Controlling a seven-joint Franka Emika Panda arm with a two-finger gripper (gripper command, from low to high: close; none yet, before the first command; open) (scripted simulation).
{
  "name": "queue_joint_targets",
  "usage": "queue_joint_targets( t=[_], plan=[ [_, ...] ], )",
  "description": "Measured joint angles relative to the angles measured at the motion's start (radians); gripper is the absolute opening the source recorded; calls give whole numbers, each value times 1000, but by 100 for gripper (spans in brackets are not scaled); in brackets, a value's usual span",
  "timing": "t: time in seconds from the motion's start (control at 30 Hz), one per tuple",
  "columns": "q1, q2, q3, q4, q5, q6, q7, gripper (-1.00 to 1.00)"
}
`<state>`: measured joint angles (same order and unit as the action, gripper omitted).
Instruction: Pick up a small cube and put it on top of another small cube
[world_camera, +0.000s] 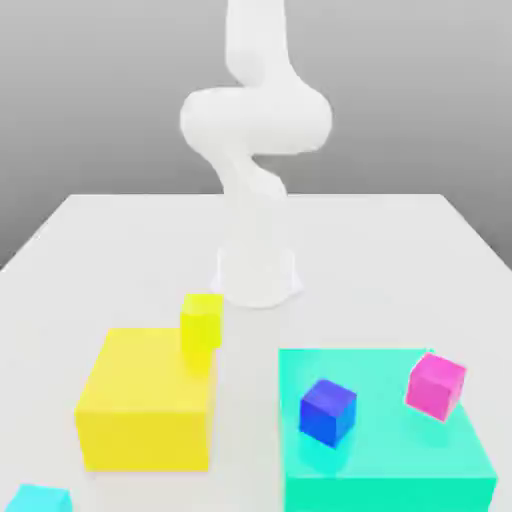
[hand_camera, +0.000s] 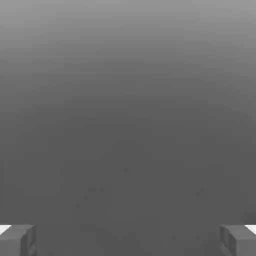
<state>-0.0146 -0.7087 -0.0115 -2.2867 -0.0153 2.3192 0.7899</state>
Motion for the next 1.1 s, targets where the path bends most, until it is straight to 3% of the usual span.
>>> queue_joint_targets(
  t=[0.47,0.83,1.1],
  plan=[
    [-66,513,-107,75,-26,108,-101,0],
    [-167,915,-148,133,66,193,-257,0],
    [-262,1207,-123,180,140,283,-361,0]
  ],
)
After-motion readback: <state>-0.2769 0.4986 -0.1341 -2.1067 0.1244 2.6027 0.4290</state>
